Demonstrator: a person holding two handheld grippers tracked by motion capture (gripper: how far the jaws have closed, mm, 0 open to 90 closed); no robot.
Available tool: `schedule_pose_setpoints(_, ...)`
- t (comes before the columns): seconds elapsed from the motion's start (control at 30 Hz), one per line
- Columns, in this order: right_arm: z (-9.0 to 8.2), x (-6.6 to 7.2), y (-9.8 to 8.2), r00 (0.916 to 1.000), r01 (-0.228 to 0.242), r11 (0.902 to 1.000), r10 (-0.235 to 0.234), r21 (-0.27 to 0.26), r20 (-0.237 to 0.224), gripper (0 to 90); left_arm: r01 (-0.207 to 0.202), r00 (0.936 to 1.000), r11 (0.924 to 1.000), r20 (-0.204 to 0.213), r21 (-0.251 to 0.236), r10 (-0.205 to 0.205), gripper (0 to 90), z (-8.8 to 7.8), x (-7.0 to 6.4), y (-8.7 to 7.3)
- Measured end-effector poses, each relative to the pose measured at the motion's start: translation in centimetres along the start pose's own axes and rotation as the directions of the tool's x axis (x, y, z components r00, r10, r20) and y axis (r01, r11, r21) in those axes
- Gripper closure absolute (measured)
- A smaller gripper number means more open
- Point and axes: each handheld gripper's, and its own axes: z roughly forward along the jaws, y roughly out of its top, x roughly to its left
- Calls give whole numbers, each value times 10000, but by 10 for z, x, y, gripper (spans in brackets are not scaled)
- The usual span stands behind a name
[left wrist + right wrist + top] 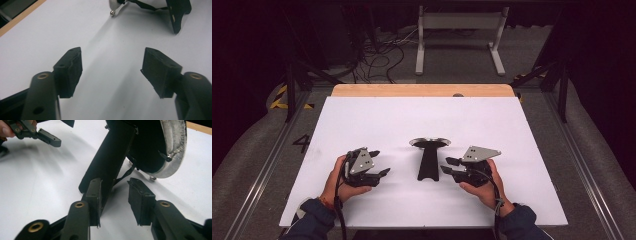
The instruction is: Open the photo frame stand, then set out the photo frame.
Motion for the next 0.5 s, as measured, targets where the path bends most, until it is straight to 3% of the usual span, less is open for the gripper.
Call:
schedule_pose_setpoints(0.17,-3,10,3,9987,434,9989,-430,-177,265,669,215,9998,9997,-50,151,-214,242,-8,-3,-13)
schedule_pose_setpoints(0.37,-2,19,4,9970,744,9967,-737,-314,234,797,421,9990,9989,-181,209,-418,260,-9,-3,-16)
schedule_pose_setpoints(0.5,4,27,6,9939,1017,9944,-1003,-274,466,868,463,9987,9988,-226,151,-459,306,-7,-2,-14)
